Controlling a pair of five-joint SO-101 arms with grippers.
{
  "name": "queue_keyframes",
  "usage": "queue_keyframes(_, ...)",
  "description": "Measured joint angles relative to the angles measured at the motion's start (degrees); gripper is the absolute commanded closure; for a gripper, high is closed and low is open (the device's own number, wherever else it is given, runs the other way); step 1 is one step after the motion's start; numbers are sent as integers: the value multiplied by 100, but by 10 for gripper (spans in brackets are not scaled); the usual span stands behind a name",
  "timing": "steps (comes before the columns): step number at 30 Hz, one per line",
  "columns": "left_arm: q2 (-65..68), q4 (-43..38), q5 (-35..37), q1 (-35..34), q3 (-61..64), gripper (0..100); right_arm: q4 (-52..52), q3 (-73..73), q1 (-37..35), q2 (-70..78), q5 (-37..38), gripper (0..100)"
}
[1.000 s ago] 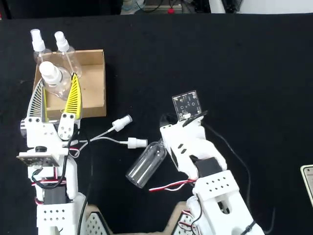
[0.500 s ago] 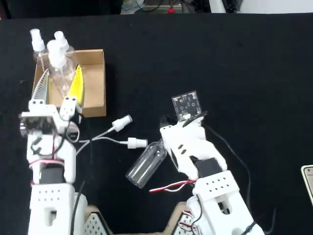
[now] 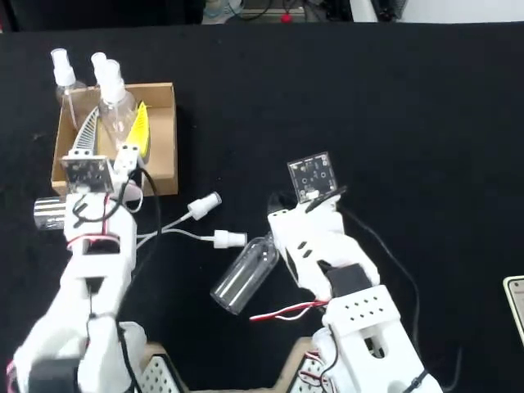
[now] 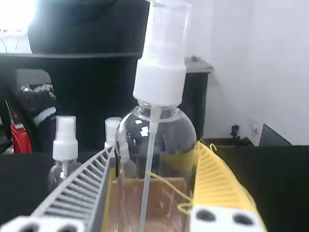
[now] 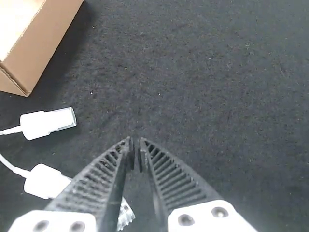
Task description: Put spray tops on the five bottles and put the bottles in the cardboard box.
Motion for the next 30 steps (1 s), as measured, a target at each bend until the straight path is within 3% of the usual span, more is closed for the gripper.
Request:
queue_keyframes(12,2875,-1116,1152,-70,-1424,863,0,0,0,0,18,987)
queue_keyframes(26,5046,-2637,1152,-62,-2470,863,0,0,0,0,18,987)
queue_keyframes(30,5398,-2752,1152,-62,-2646,863,0,0,0,0,18,987)
